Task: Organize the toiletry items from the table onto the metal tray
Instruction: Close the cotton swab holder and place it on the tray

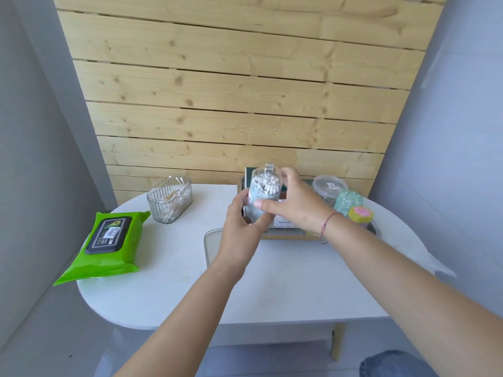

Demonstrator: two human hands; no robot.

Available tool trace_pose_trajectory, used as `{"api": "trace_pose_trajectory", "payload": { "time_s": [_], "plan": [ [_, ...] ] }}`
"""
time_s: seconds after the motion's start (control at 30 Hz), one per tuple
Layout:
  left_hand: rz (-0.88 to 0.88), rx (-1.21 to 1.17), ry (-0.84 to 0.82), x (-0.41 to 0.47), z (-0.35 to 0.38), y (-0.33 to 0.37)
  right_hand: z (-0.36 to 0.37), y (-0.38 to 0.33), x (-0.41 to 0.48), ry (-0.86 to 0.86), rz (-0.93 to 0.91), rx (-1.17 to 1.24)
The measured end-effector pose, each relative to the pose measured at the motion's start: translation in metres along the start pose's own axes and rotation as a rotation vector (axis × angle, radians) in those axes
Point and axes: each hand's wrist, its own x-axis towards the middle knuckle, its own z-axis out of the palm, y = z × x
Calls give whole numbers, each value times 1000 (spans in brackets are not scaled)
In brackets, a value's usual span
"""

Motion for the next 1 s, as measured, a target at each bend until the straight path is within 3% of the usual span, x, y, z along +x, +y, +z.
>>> {"api": "trace_pose_trajectory", "payload": {
  "time_s": [0.17,0.47,0.67,1.0],
  "plan": [
    [-85,95,-141,36,39,13,-56,33,16,-8,167,299],
    [-250,369,-400,113,105,-3,-112,88,51,-1,367,164],
    [-333,379,-315,154,126,-5,-114,92,91,15,333,127],
    [-417,368,-312,165,131,-43,-102,124,104,-24,398,75]
  ]
}}
